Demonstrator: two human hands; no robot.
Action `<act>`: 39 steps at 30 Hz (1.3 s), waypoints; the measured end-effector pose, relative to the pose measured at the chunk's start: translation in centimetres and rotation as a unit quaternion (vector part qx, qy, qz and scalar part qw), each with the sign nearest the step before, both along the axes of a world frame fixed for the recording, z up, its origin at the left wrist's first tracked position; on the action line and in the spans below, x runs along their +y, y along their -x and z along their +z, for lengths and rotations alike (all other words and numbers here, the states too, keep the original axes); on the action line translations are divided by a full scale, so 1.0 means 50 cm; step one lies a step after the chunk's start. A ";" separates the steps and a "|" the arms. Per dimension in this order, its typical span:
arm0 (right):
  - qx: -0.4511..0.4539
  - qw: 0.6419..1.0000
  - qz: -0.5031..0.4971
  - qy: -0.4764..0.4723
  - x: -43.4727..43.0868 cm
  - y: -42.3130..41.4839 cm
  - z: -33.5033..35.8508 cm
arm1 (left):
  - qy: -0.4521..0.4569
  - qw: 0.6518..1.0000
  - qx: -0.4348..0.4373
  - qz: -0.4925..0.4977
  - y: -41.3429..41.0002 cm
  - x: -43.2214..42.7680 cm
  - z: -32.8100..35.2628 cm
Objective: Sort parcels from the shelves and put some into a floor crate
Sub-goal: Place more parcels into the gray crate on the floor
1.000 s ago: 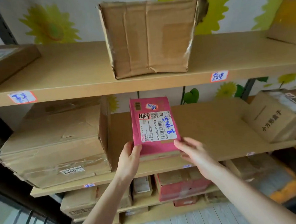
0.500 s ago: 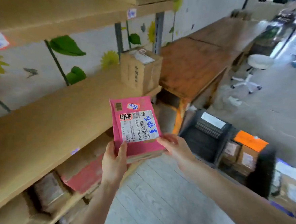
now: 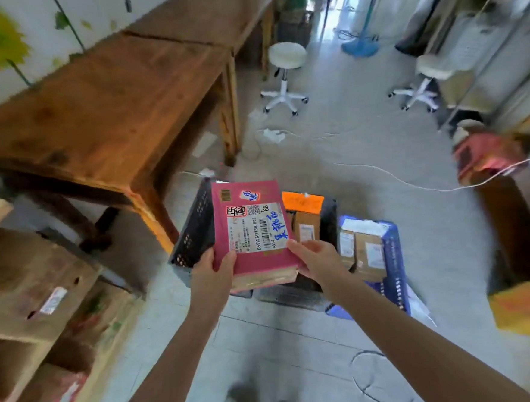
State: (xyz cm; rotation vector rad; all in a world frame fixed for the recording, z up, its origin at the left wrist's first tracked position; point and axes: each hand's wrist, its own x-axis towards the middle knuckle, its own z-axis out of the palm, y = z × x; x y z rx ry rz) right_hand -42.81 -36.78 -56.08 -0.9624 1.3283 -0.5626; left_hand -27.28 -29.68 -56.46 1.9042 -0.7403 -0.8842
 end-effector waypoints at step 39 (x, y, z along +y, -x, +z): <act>0.208 0.939 0.028 -0.273 -0.492 0.062 -1.326 | -0.430 0.879 -0.057 -0.200 0.103 -0.567 -1.329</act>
